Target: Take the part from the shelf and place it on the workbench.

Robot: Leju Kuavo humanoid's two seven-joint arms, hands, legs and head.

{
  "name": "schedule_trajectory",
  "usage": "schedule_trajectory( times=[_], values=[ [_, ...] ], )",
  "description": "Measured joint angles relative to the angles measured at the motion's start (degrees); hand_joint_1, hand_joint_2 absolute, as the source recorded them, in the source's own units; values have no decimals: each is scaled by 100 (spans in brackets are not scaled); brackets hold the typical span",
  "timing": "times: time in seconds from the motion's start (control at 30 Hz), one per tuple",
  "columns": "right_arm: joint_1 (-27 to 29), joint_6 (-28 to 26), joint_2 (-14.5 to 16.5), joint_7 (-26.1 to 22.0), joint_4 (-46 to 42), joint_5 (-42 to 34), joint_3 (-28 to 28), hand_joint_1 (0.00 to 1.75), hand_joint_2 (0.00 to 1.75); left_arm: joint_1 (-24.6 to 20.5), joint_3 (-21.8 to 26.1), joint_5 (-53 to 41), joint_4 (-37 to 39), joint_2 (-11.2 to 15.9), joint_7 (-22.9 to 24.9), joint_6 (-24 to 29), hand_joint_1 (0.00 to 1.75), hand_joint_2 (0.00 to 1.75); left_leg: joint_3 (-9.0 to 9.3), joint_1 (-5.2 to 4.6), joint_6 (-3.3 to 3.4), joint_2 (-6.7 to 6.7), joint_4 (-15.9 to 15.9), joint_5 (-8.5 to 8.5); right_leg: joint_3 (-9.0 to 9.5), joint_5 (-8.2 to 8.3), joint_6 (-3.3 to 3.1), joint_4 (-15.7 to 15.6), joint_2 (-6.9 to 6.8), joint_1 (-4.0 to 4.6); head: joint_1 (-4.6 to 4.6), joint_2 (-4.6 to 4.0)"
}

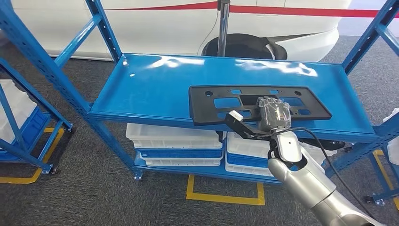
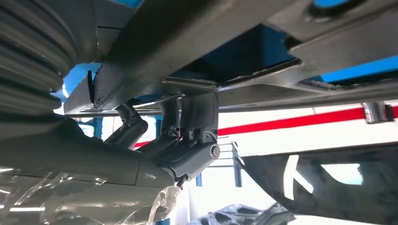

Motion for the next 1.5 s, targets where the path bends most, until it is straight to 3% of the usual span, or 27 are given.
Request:
schedule_trajectory(
  times=[0.07, 0.1, 0.2, 0.27, 0.3, 0.33, 0.4, 0.47, 0.57, 0.63, 0.7, 0.73, 0.77, 0.8, 0.83, 0.9, 0.93, 0.97, 1.07, 1.1, 1.17, 1.23, 1.27, 1.33, 1.37, 1.43, 1.5],
  values=[
    [14, 5, -6, 3, -39, 2, -4, 175, 175, 6, 1, -1, 1, 1, 2, -1, 0, 175, -73, 27, -68, -1, 48, -4, -93, 13, -132, 21, -13, 8, -10, 0],
    [17, 8, -8, 6, -60, 5, -7, 175, 175, 6, 2, -1, 1, 2, 2, 0, 0, 175, -138, 40, -86, 14, 168, -123, -139, 45, -192, 27, -25, 19, -12, 0],
    [20, 27, -24, 17, -111, 28, -19, 175, 175, -6, 3, -5, 1, 2, 2, 0, 0, 175, -493, 32, -83, 56, 1228, -880, -275, 155, -334, 28, -49, 75, -22, 0],
    [36, 48, -28, 21, -123, 44, -21, 175, 175, -17, 2, -15, 1, 2, 3, 0, 0, 175, -605, -11, -42, 57, 1824, -1169, -366, 224, -376, 31, -54, 138, -26, 0],
    [44, 55, -30, 24, -131, 48, -21, 175, 175, -22, 2, -20, 1, 2, 4, 0, 0, 175, -499, -44, 7, 57, 1799, -1151, -406, 257, -389, 32, -53, 173, -26, 0],
    [50, 57, -33, 28, -144, 50, -22, 175, 175, -23, 2, -26, 1, 2, 8, 0, 0, 175, -282, -85, 74, 56, 1541, -1047, -438, 289, -401, 32, -52, 210, -26, 0],
    [52, 58, -40, 37, -181, 51, -32, 175, 175, -8, 1, -33, 1, 4, 15, 0, 0, 175, 305, -184, 266, 69, 670, -813, -483, 345, -415, 30, -49, 268, -24, 0],
    [50, 58, -57, 46, -210, 52, -52, 175, 175, 17, 1, -39, 2, 9, 20, 1, 0, 175, 606, -256, 352, 96, 148, -693, -507, 409, -392, 18, -55, 272, -17, 0],
    [60, 59, -88, 54, -227, 52, -68, 175, 175, 30, 1, -42, 4, 5, 22, 1, 0, 175, 584, -261, 321, 103, 6, -561, -560, 463, -307, 25, -56, 260, -23, 0],
    [68, 59, -111, 55, -238, 55, -77, 175, 175, 19, 1, -45, 4, -6, 22, 0, 0, 175, 523, -211, 326, 119, -74, -433, -686, 169, -244, 302, -55, 267, -17, 0],
    [77, 58, -129, 60, -249, 62, -83, 175, 175, 13, 1, -52, 4, -11, 22, -1, 0, 175, 420, -179, 332, 129, -83, -330, -902, -373, -185, 1000, -61, 231, -5, 0],
    [89, 58, -137, 64, -251, 67, -85, 175, 175, 12, 1, -55, 4, -11, 22, -2, 0, 175, 360, -167, 324, 129, -79, -281, -988, -554, -155, 1361, -64, 204, -3, 0],
    [103, 58, -140, 67, -253, 70, -85, 175, 175, 9, 1, -59, 4, -11, 22, -2, 0, 175, 296, -149, 304, 130, -74, -231, -1009, -614, -122, 1600, -68, 173, -1, 0],
    [115, 56, -144, 71, -254, 79, -87, 175, 175, 3, 1, -62, 4, -11, 22, -2, 0, 175, 230, -124, 274, 130, -63, -186, -931, -544, -80, 1633, -74, 136, -1, 0],
    [122, 52, -148, 74, -259, 94, -90, 175, 175, -6, 1, -63, 4, -11, 22, -2, 0, 175, 163, -92, 238, 130, -38, -147, -741, -394, -26, 1445, -84, 91, 0, 0],
    [120, 34, -152, 74, -284, 144, -99, 175, 175, -29, 2, -68, 4, 3, 22, -2, 0, 175, 16, -53, 150, 123, 69, -103, -192, -192, 114, 687, -93, 2, 12, 0],
    [121, 22, -154, 69, -309, 174, -104, 175, 175, -40, 2, -72, 4, 10, 22, -2, 0, 175, -48, -50, 103, 116, 129, -85, -9, -172, 128, 395, -79, -17, 12, 0],
    [126, 11, -154, 60, -339, 205, -107, 175, 175, -46, 2, -76, 5, 16, 22, -3, 0, 175, -104, -58, 62, 106, 178, -63, 75, -202, 104, 226, -63, -22, 9, 0],
    [167, -1, -152, 35, -443, 302, -107, 175, 175, -37, 2, -79, 5, 16, 22, -2, 0, 175, -223, -36, -26, 89, 222, 15, -65, -163, -123, 228, -59, 6, -13, 0],
    [176, -1, -152, 30, -484, 332, -106, 175, 175, -36, 2, -77, 5, 16, 21, -1, 0, 175, -280, -21, -44, 92, 320, -98, -127, -113, -191, 234, -71, 15, -15, 0],
    [183, -3, -152, 20, -573, 398, -104, 175, 175, -41, 4, -75, 5, 15, 19, 0, 0, 175, -451, -12, -62, 98, 862, -615, -257, -3, -299, 233, -88, 37, -20, 0],
    [199, -5, -152, 12, -652, 448, -101, 175, 175, -49, 5, -75, 5, 15, 18, 0, 0, 175, -618, -33, -47, 97, 1643, -1116, -396, 103, -349, 236, -89, 82, -22, 0],
    [212, -5, -152, 8, -687, 463, -99, 175, 175, -54, 5, -75, 5, 14, 18, 0, 0, 175, -625, -51, -20, 96, 1893, -1203, -465, 156, -361, 238, -88, 111, -22, 0],
    [235, -5, -151, 2, -754, 482, -96, 175, 175, -58, 5, -77, 5, 11, 18, 0, 0, 175, -347, -119, 99, 94, 1777, -1049, -586, 259, -381, 239, -86, 177, -22, 0],
    [240, -5, -151, -2, -792, 491, -96, 175, 175, -50, 4, -79, 5, 11, 21, 1, 0, 175, -70, -171, 197, 89, 1426, -915, -633, 307, -389, 237, -84, 204, -22, 0],
    [245, -10, -150, -14, -880, 515, -97, 175, 175, -16, 3, -85, 6, 19, 30, 2, 0, 175, 494, -268, 383, 93, 593, -828, -696, 399, -386, 226, -74, 244, -16, 0],
    [251, -22, -151, -31, -951, 533, -98, 175, 175, 19, 3, -89, 9, 22, 33, 4, 0, 175, 710, -322, 432, 94, 178, -850, -721, 502, -352, 188, -67, 230, -14, 0]
  ],
)
